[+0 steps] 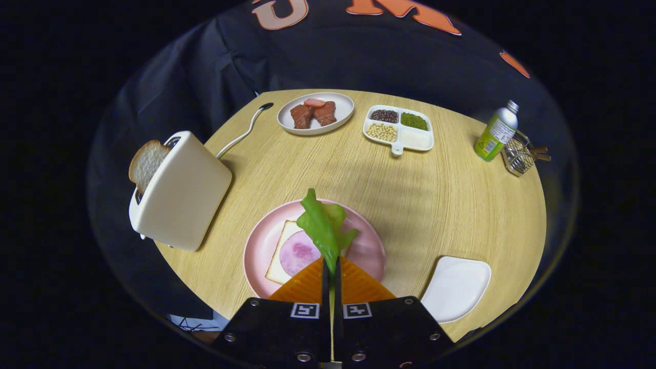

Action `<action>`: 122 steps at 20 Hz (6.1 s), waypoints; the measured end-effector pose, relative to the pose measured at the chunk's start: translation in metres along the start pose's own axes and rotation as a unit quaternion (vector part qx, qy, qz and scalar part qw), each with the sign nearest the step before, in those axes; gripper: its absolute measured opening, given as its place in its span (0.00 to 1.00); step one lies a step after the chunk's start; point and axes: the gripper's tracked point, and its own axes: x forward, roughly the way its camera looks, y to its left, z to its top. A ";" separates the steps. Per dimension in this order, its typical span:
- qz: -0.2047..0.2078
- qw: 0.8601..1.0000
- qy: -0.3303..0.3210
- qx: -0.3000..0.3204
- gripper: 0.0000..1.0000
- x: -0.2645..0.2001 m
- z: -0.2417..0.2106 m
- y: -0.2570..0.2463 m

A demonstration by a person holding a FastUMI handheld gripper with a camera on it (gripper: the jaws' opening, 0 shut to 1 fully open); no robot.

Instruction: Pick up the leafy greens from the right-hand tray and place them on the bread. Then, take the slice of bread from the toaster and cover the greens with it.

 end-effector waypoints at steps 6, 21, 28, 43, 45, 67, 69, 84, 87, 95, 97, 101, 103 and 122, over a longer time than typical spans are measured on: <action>0.004 1.000 0.017 0.002 0.03 0.023 -0.004 0.024; 0.003 1.000 0.016 0.009 0.43 0.015 0.004 0.041; 0.054 0.997 -0.046 0.029 0.63 -0.047 0.051 0.079; 0.136 0.988 -0.076 -0.022 0.89 -0.125 0.148 0.247; 0.133 0.988 -0.070 -0.027 0.89 -0.124 0.154 0.266; -0.017 0.998 0.033 -0.048 0.42 -0.011 0.137 0.287; -0.027 0.998 0.033 -0.039 0.30 -0.008 0.136 0.283; 0.074 0.997 -0.027 0.009 0.13 -0.087 0.157 0.273; 0.103 0.993 -0.056 0.019 0.13 -0.119 0.162 0.265; 0.167 0.979 -0.105 0.052 0.13 -0.166 0.151 0.227; 0.180 0.975 -0.115 0.065 0.13 -0.171 0.147 0.211; 0.212 0.963 -0.139 0.095 0.13 -0.180 0.138 0.181; 0.225 0.956 -0.151 0.108 0.11 -0.182 0.133 0.166; 0.361 0.876 -0.184 0.260 0.11 -0.127 0.074 0.072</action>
